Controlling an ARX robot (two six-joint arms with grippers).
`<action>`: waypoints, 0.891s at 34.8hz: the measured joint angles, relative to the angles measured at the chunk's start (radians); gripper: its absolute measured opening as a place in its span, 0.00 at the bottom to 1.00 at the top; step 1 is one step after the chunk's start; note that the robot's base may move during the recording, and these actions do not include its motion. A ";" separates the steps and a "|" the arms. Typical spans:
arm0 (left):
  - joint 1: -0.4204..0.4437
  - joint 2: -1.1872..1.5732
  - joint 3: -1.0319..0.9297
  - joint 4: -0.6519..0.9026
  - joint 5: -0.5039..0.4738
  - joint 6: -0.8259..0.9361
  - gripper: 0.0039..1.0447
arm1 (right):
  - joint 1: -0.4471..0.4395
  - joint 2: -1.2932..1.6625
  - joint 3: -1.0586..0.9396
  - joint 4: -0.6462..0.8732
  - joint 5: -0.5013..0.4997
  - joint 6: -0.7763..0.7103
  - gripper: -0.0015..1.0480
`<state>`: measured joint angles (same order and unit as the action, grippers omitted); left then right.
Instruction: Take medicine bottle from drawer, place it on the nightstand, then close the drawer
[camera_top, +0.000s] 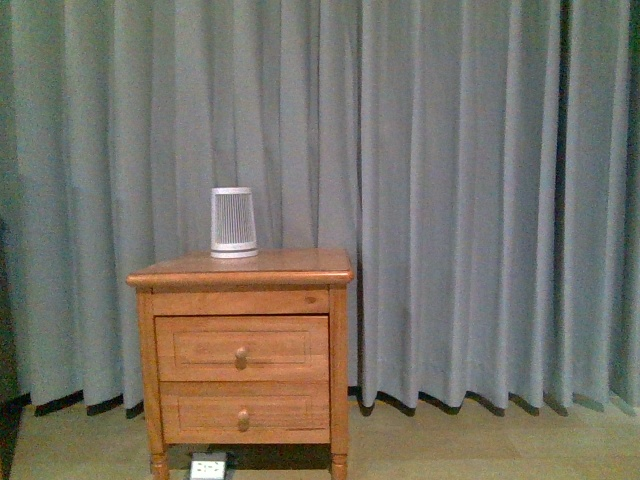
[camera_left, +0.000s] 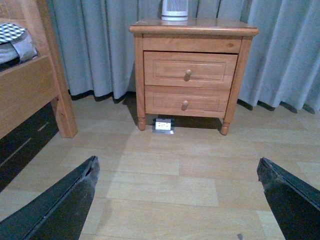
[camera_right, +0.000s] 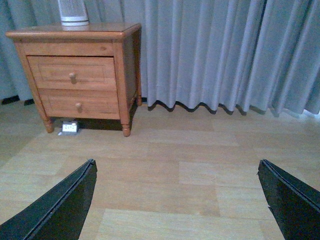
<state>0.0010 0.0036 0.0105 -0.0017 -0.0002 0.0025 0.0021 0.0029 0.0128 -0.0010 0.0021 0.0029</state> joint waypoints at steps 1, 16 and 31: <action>0.000 0.000 0.000 0.000 0.000 0.000 0.94 | 0.000 0.000 0.000 0.000 0.000 0.000 0.93; 0.000 0.000 0.000 0.000 0.000 0.000 0.94 | 0.000 0.000 0.000 0.000 0.000 0.000 0.93; 0.000 0.000 0.000 0.000 0.000 0.000 0.94 | 0.000 0.000 0.000 0.000 0.000 0.000 0.93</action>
<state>0.0010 0.0036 0.0105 -0.0017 -0.0002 0.0025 0.0021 0.0029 0.0128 -0.0010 0.0021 0.0029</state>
